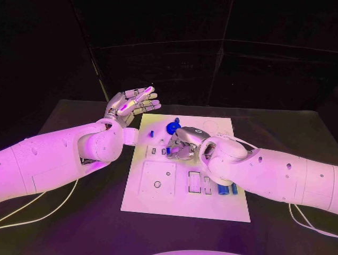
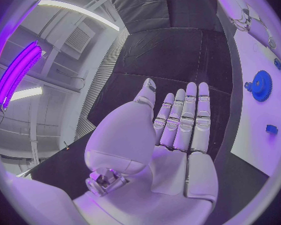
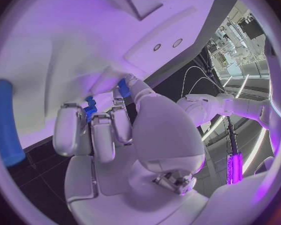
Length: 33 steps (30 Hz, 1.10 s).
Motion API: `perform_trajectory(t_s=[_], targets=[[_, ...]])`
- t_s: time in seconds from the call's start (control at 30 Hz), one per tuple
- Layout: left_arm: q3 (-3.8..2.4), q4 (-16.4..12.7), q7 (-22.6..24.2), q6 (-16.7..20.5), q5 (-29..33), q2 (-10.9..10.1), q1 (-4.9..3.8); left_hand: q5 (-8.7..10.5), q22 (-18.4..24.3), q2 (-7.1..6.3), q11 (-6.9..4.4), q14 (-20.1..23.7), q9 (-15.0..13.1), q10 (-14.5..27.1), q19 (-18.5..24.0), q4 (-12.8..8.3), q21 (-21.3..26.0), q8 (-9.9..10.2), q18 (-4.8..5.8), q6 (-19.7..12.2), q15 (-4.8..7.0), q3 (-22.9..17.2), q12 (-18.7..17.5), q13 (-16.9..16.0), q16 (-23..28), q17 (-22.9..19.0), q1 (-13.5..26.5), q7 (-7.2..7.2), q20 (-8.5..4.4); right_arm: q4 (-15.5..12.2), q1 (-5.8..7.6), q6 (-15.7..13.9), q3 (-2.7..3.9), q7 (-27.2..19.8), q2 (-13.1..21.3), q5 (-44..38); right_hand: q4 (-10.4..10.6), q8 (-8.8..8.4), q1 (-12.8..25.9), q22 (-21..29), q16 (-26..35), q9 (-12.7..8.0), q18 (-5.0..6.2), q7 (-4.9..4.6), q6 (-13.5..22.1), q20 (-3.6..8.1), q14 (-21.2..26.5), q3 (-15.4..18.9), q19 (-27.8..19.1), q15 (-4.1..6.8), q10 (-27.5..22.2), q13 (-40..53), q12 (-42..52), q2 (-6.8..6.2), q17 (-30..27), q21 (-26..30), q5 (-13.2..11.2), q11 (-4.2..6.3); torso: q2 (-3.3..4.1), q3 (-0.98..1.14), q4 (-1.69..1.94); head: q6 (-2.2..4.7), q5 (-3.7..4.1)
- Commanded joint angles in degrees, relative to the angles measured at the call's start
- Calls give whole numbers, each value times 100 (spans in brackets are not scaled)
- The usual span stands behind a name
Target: Assemble the parts on the task board
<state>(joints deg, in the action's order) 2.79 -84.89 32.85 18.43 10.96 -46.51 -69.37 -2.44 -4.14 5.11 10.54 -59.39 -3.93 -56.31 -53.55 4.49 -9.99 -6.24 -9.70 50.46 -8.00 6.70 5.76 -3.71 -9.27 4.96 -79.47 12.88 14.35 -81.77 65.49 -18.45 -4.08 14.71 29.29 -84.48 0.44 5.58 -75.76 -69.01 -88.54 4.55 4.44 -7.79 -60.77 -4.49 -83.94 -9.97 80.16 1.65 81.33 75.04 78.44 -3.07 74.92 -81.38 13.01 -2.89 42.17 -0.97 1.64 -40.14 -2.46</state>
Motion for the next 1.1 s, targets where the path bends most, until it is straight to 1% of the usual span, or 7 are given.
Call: perform_trajectory(t_s=[0.03,0.2,0.37,0.57,0.8,1.1], targets=[[-5,-13,22,-78,-15,-2,-11,-20,9,-6,-5,-43,2,-30,-39,-45,31,23,-70,54,-13,-4,-33,2,38,-8,-52,30,0,21,-30,151,-31,135,0,-17,25,-23,-1,10,16,-7,-24,4,43,-23,-529,3,-34,-27,-56,248,-31,-60,1143,30,-26,7,0,-1,4,-3,-1],[-5,-13,20,-84,-15,-4,-11,-20,9,-6,-5,-43,2,-30,-39,-45,31,23,-70,54,-13,-4,-33,2,38,-8,-52,30,0,24,-30,140,-31,131,-7,-17,29,-49,17,16,18,-15,-24,-13,91,-31,-528,7,-37,-37,-73,229,-52,-81,1140,34,-39,-8,0,-1,4,-3,-1],[-5,-12,16,-96,-15,-4,-11,-21,15,1,-2,-46,4,-32,-45,-71,49,37,-68,54,-15,-2,-51,3,54,-13,-72,34,0,27,-32,131,-31,121,-13,-17,39,-62,37,19,16,-18,-23,-24,116,-38,-529,12,-38,-46,-71,234,-49,-88,1145,36,-72,-18,0,-3,0,-17,-5],[-5,-14,14,-100,-15,-6,-11,-21,15,1,-2,-46,4,-32,-45,-71,49,37,-68,54,-15,-2,-51,3,54,-13,-72,34,0,26,-33,112,-31,130,-12,-17,44,-85,50,27,20,-25,-22,-38,160,-48,-527,17,-42,-57,-89,214,-69,-102,1137,41,-101,-31,0,0,-1,-18,-1],[-5,-13,14,-102,-15,-7,-11,-21,15,1,-2,-46,4,-32,-45,-71,50,38,-68,54,-15,-2,-51,3,54,-13,-73,34,0,22,-34,80,-31,149,-11,-17,48,-171,64,51,25,-56,-18,-87,356,-80,-525,29,-54,-93,-156,144,-145,-136,1128,54,-126,-75,1,2,4,-19,5],[-5,-9,15,-103,-15,-4,-11,-20,16,1,-1,-46,5,-32,-46,-75,53,41,-68,53,-16,0,-54,4,57,-14,-74,35,0,18,-35,71,-31,173,-9,-18,49,-179,66,59,27,-60,-16,-97,395,-89,-524,35,-58,-102,-173,128,-163,-145,1124,58,-135,-85,2,2,-2,-23,11]])
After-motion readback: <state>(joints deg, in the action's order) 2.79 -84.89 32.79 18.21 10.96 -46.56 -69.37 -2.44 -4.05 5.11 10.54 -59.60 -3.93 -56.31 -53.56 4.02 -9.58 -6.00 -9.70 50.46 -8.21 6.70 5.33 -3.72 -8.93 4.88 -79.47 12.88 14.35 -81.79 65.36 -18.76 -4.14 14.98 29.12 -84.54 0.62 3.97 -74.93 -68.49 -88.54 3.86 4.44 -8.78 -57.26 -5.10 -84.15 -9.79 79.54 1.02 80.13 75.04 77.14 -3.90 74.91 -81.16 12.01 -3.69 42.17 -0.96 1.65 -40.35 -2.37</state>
